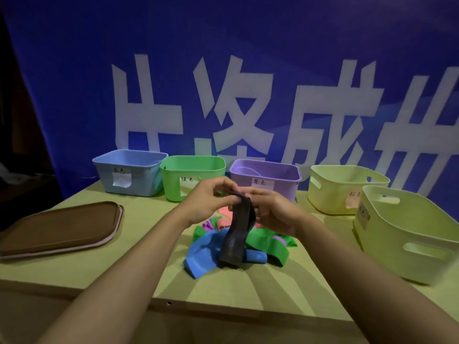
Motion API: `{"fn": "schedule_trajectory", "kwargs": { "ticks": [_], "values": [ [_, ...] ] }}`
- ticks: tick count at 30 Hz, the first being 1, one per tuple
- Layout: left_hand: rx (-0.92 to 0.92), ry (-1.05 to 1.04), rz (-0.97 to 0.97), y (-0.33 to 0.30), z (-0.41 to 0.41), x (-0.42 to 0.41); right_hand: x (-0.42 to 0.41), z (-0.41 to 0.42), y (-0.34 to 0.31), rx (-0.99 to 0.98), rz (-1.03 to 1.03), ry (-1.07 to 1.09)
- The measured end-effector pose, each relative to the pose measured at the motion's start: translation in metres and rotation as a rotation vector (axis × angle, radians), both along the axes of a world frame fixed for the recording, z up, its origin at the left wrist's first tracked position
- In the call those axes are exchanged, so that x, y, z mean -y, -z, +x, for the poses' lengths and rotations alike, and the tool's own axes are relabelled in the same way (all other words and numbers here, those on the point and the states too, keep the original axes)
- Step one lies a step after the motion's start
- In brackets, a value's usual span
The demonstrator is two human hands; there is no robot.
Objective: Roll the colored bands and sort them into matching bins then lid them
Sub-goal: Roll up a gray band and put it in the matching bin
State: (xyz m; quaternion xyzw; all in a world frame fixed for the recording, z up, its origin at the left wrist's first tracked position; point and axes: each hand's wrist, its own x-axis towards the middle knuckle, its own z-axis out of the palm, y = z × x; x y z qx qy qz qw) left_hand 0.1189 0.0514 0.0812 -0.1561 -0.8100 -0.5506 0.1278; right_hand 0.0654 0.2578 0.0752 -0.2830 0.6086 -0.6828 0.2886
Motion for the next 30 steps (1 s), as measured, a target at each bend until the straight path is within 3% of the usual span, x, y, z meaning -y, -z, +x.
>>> {"fn": "schedule_trajectory", "kwargs": {
  "ticks": [8, 12, 17, 25, 30],
  "values": [
    [-0.200, -0.144, 0.118, -0.035, 0.007, -0.010, 0.007, 0.006, -0.052, -0.223, -0.090, 0.180],
    [-0.101, -0.058, 0.354, -0.047, 0.010, -0.021, 0.011, 0.014, -0.076, -0.321, -0.163, 0.255],
    [0.096, 0.009, 0.488, -0.053, 0.015, -0.034, 0.015, 0.015, -0.091, -0.421, -0.203, 0.439],
    [0.150, 0.111, 0.438, -0.031, 0.015, -0.046, 0.014, 0.007, -0.090, -0.417, -0.195, 0.629],
    [0.024, -0.001, 0.263, -0.028, 0.014, -0.056, 0.010, 0.007, -0.083, -0.435, -0.127, 0.666]
  ]
}}
